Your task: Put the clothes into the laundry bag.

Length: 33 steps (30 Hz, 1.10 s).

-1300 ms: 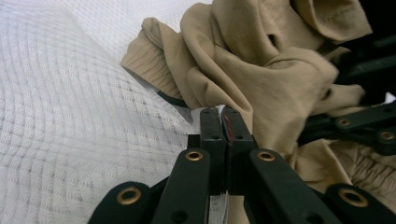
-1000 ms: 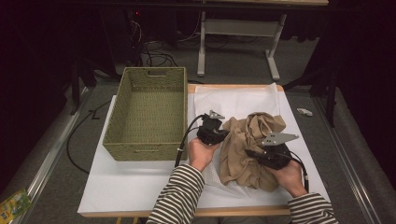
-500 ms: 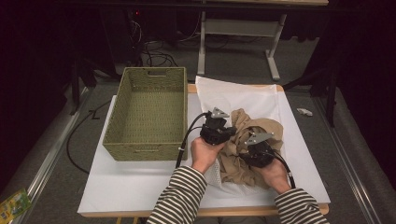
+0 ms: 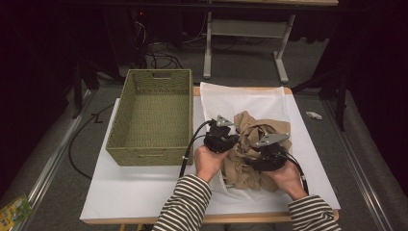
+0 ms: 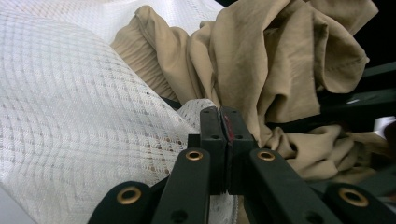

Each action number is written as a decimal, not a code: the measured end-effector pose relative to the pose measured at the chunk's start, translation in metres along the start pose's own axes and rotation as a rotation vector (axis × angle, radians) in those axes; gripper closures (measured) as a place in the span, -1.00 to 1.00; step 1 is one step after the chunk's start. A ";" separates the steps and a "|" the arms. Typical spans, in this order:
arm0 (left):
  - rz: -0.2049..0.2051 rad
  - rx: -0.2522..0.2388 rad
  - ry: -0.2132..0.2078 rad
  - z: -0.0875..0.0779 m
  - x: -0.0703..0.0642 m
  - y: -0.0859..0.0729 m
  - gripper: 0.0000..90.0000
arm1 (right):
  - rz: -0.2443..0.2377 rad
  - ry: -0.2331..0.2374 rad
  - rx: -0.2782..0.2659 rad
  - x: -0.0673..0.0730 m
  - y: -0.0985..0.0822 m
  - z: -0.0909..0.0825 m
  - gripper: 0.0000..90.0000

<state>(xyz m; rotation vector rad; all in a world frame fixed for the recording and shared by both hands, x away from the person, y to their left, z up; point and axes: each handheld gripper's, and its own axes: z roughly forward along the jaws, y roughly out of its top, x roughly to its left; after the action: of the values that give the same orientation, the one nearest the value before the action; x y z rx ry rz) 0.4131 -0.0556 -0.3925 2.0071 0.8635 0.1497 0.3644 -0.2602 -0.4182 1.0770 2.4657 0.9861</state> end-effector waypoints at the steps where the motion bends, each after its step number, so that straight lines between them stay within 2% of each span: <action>1: 0.000 0.002 0.005 0.000 0.000 -0.001 0.98 | 0.000 0.000 0.000 0.000 0.000 0.000 0.05; 4: -0.001 0.004 0.014 0.000 0.002 -0.001 0.98 | 0.005 0.007 -0.040 0.000 -0.003 -0.022 -0.07; 5: -0.002 0.003 0.015 -0.001 0.003 -0.001 0.98 | 0.005 0.007 -0.040 0.000 -0.003 -0.022 -0.07; 6: -0.003 0.003 0.017 -0.002 0.003 -0.002 0.98 | 0.003 0.005 -0.060 -0.001 -0.005 -0.032 -0.08; 7: -0.004 0.002 0.017 -0.002 0.004 -0.002 0.98 | 0.003 0.005 -0.060 -0.001 -0.005 -0.032 -0.08; 8: -0.005 0.006 0.018 -0.002 0.005 -0.003 0.98 | 0.007 -0.007 -0.084 -0.002 -0.007 -0.041 -0.08; 11: -0.010 0.005 0.017 -0.002 0.007 -0.003 0.98 | 0.024 -0.027 -0.101 -0.005 -0.007 -0.049 -0.08; 13: -0.009 0.006 0.016 -0.003 0.007 -0.004 0.98 | 0.039 -0.073 -0.129 -0.011 -0.006 -0.057 -0.08; 15: -0.008 0.006 0.016 -0.003 0.006 -0.004 0.98 | 0.051 -0.084 -0.135 -0.013 -0.005 -0.059 -0.08; 17: -0.007 0.008 0.017 -0.004 0.007 -0.004 0.98 | 0.061 -0.100 -0.174 -0.015 -0.003 -0.069 -0.05; 19: -0.007 0.011 0.017 -0.004 0.007 -0.004 0.98 | 0.067 -0.105 -0.191 -0.014 -0.002 -0.072 -0.05; 20: -0.007 0.011 0.017 -0.004 0.007 -0.004 0.98 | 0.064 -0.112 -0.215 -0.013 0.001 -0.080 -0.04; 26: -0.012 0.007 0.011 -0.004 0.007 -0.004 0.98 | 0.050 -0.144 -0.254 -0.016 0.009 -0.091 -0.03; 28: -0.013 0.009 0.012 -0.004 0.008 -0.005 0.98 | 0.046 -0.143 -0.280 -0.017 0.012 -0.096 0.01; 30: -0.014 0.009 0.014 -0.005 0.009 -0.005 0.98 | 0.042 -0.116 -0.275 -0.013 0.014 -0.102 0.07; 33: -0.018 0.007 0.012 -0.006 0.010 -0.005 0.98 | 0.029 -0.114 -0.273 -0.011 0.013 -0.104 0.09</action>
<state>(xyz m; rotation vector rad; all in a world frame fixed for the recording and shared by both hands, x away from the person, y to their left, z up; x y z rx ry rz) 0.4159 -0.0438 -0.3953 2.0061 0.8907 0.1494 0.3278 -0.3115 -0.3341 1.0485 2.1544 1.1934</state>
